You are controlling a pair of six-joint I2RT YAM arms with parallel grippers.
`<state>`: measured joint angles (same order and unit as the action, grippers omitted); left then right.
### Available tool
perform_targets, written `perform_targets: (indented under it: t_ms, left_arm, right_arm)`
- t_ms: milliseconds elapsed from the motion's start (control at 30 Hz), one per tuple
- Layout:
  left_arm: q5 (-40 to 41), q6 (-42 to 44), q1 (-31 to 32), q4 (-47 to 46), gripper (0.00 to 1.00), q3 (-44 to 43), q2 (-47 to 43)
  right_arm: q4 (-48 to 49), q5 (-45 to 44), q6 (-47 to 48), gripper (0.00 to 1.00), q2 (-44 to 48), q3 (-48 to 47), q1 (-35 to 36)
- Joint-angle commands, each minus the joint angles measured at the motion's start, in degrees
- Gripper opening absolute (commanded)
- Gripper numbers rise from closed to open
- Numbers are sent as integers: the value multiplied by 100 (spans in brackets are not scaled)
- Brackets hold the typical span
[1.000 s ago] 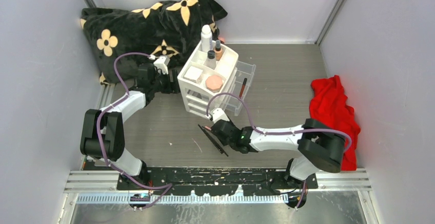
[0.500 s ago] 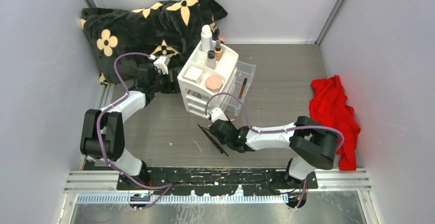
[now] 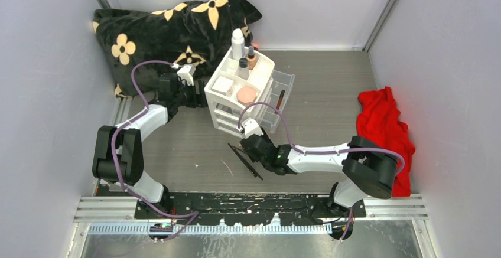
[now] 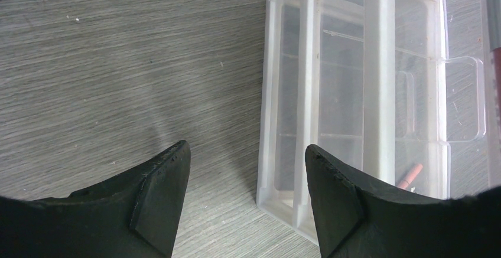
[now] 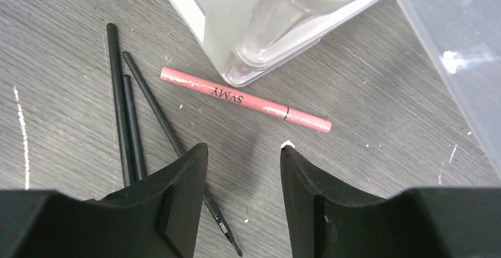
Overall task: Organize the makeup
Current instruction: Pick up the makeup tool from the center of the board.
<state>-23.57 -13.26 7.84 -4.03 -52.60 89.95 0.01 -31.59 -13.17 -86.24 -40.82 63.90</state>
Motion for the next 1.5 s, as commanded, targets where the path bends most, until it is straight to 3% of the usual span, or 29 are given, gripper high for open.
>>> perform_targets:
  t_ms: [0,233,500,700,967,1200,1467]
  left_arm:
    - [-12,-2,21,-238,72,-207,-74]
    - [19,12,12,-238,72,-198,-76]
    - [6,23,18,-264,72,-194,-45]
    - [13,24,16,-265,72,-183,-32]
    - [90,86,18,-196,72,-208,-35]
    - [114,101,16,-177,71,-233,3]
    - [88,79,18,-201,72,-216,22]
  right_arm:
    - [432,-360,483,55,-196,-223,-25]
    - [693,405,1660,62,-274,-85,-34]
    - [633,853,2688,63,-105,-40,-211]
    - [511,716,2898,62,-386,-374,-530]
    - [61,2289,2925,54,-649,-743,-1181]
    - [-354,3036,2746,46,-912,-907,-1342]
    - [-328,3155,2549,47,-834,-703,-1345]
